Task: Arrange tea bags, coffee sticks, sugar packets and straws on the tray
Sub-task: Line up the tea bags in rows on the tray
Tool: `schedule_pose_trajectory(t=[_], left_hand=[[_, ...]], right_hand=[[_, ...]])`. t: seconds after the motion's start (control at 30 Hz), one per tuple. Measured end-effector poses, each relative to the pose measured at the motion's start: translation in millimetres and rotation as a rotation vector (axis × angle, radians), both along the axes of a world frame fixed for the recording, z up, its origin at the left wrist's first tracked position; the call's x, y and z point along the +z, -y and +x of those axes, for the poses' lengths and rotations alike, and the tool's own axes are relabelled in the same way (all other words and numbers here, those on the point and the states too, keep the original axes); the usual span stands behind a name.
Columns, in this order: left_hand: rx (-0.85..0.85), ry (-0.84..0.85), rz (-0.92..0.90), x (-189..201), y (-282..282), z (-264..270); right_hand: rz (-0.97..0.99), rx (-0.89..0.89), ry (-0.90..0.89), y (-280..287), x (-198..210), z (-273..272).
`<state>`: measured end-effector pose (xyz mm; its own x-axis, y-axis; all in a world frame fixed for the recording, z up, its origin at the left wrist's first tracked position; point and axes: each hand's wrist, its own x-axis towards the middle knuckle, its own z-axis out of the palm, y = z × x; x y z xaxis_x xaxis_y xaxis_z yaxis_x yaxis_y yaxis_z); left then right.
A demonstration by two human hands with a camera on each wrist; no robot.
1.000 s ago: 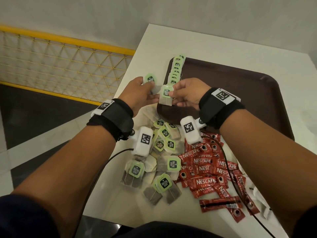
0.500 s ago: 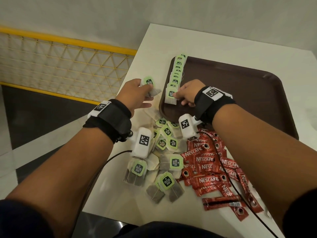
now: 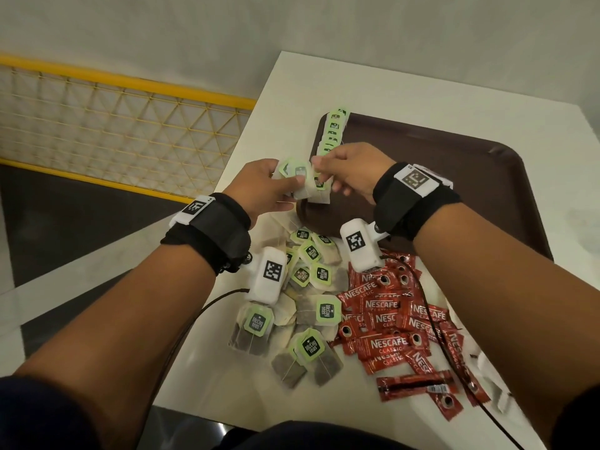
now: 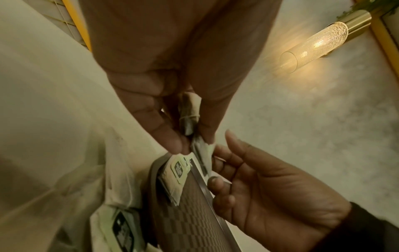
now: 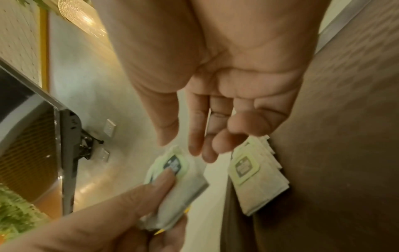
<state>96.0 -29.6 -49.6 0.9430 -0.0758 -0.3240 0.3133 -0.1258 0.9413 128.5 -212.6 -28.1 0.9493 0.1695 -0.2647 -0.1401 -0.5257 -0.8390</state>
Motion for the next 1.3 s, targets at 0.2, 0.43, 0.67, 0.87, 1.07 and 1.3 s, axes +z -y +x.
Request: schedule_pose_trajectory(t=[0.2,0.43,0.67,0.87,1.07,1.3], left_hand=[[-0.036,0.016,-0.026,2,11,-6],[0.101,-0.107,-0.096,5,8,-7],[0.098,-0.122,-0.151,4,1,-13],[0.046,-0.124,-0.169,0,-5,-16],[-0.04,-0.123,-0.121,1,-7,-19],[-0.001,-0.02,-0.022,6,-6,-23]], right_hand=[[0.192,0.04,-0.064,2,-4,-8],[0.172,-0.121,-0.169,5,-23,-12],[-0.018,-0.139,-0.113,-5,-25,-5],[-0.183,-0.137,-0.06,-6,-21,0],[-0.223,-0.133,-0.027,-7,-17,-4],[-0.132,-0.174,0.019,-5,-12,-9]])
